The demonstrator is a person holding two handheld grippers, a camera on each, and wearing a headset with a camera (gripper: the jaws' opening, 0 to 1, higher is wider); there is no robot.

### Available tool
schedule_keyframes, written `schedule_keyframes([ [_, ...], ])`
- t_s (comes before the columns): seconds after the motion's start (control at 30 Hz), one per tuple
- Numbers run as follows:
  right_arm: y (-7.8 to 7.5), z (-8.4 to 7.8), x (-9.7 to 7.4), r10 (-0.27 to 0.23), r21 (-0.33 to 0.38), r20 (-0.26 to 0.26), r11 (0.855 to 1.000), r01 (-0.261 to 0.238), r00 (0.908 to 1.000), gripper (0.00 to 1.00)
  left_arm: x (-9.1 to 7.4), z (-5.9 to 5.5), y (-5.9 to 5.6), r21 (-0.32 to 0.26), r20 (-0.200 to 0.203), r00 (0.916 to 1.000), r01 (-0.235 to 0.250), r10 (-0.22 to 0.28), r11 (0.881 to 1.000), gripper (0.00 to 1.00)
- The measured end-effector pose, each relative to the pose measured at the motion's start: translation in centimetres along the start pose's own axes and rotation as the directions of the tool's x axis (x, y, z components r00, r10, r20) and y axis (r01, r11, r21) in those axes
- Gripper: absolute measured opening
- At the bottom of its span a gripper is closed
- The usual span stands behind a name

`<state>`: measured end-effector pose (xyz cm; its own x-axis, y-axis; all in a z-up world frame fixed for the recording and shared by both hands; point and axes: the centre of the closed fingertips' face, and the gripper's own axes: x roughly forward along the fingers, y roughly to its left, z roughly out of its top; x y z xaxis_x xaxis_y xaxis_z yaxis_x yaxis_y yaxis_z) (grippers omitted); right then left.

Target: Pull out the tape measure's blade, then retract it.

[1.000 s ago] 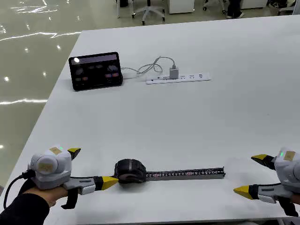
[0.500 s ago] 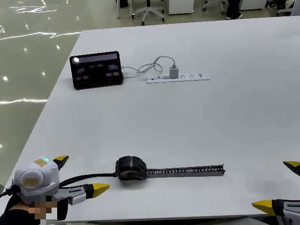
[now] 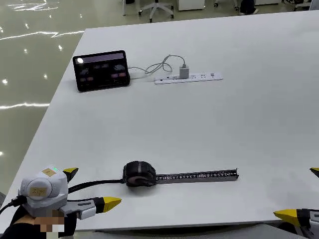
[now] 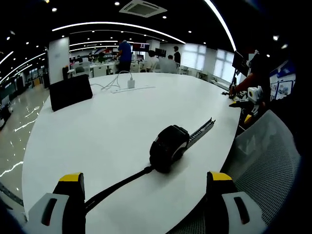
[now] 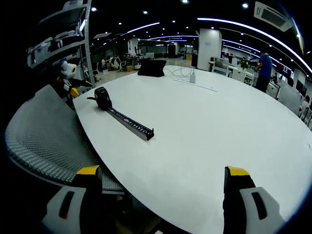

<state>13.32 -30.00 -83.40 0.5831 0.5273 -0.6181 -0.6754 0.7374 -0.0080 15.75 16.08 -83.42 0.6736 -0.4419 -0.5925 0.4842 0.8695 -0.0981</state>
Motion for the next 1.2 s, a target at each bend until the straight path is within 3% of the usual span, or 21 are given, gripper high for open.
schedule_keyframes([
  [0.17, 0.2, 0.3, 0.2, 0.011, -0.012, -0.003, 1.000, -0.011, 0.9999, 1.00, 0.2, 1.4, -0.9, 0.014, 0.015, 0.9999, 0.006, -0.007, 1.000, 1.00],
  [0.27, 0.4, 0.6, 0.4, 0.021, -0.026, -0.003, 0.999, -0.021, 0.9998, 1.00, 0.5, 1.4, -0.7, 0.032, -0.003, 0.9999, -0.016, 0.017, 0.999, 1.00],
  [0.37, 0.4, 1.1, 0.7, 0.022, -0.046, 0.003, 0.999, -0.022, 0.9997, 1.00, 0.6, 2.2, -1.2, -0.024, -0.008, 0.9998, -0.019, 0.019, 1.000, 1.00],
  [0.43, 0.5, 1.3, 1.1, 0.034, -0.063, -0.005, 0.997, -0.034, 0.9994, 1.00, 0.7, 3.5, -1.7, -0.036, 0.008, 0.9997, -0.023, 0.024, 0.999, 1.00],
  [0.5, 0.6, 1.6, 1.5, 0.046, -0.079, -0.011, 0.996, -0.047, 0.9989, 1.00, 1.1, 4.1, -2.3, -0.044, -0.015, 0.9995, -0.029, 0.028, 0.999, 1.00],
  [0.6, 0.5, 2.2, 2.0, 0.063, -0.121, -0.023, 0.991, -0.065, 0.9977, 1.00, 1.8, 5.3, -3.1, -0.047, -0.015, 0.9990, -0.042, 0.041, 0.998, 1.00],
  [0.67, 0.3, 2.6, 2.5, 0.075, -0.158, -0.035, 0.984, -0.080, 0.9965, 1.00, 2.7, 5.6, -3.9, -0.087, -0.031, 0.9984, -0.051, 0.048, 0.995, 1.00],
  [0.73, 0.3, 3.0, 2.9, 0.088, -0.182, -0.050, 0.979, -0.096, 0.9948, 1.00, 3.4, 5.0, -4.3, -0.143, -0.081, 0.9945, -0.077, 0.066, 0.987, 1.00],
  [0.83, 0.3, 4.0, 3.7, 0.110, -0.225, -0.061, 0.967, -0.121, 0.9920, 1.00, 5.1, 5.5, -5.5, -0.167, -0.060, 0.9954, -0.083, 0.074, 0.982, 1.00],
  [0.93, 0.3, 4.6, 4.1, 0.131, -0.267, -0.084, 0.952, -0.149, 0.9879, 1.00, 6.3, 4.9, -5.4, -0.128, -0.061, 0.9901, -0.133, 0.127, 0.983, 1.00],
  [1.03, 0.1, 5.1, 4.6, 0.147, -0.300, -0.104, 0.938, -0.172, 0.9836, 1.00, 7.4, 4.0, -5.7, -0.149, -0.064, 0.9889, -0.142, 0.134, 0.978, 1.00],
  [1.1, 0.1, 5.2, 4.9, 0.163, -0.318, -0.125, 0.928, -0.196, 0.9786, 1.00, 8.3, 4.5, -6.5, -0.148, 0.019, 0.9939, -0.105, 0.109, 0.983, 1.00],
  [1.17, 0.3, 4.5, 5.2, 0.185, -0.317, -0.182, 0.919, -0.236, 0.9657, 1.00, 8.5, 2.7, -6.1, -0.136, -0.040, 0.9868, -0.161, 0.157, 0.978, 1.00],
  [1.2, 0.3, 4.5, 5.5, 0.186, -0.325, -0.185, 0.915, -0.239, 0.9649, 1.00, 8.7, 2.6, -6.3, -0.141, -0.035, 0.9882, -0.152, 0.149, 0.978, 1.00],
])
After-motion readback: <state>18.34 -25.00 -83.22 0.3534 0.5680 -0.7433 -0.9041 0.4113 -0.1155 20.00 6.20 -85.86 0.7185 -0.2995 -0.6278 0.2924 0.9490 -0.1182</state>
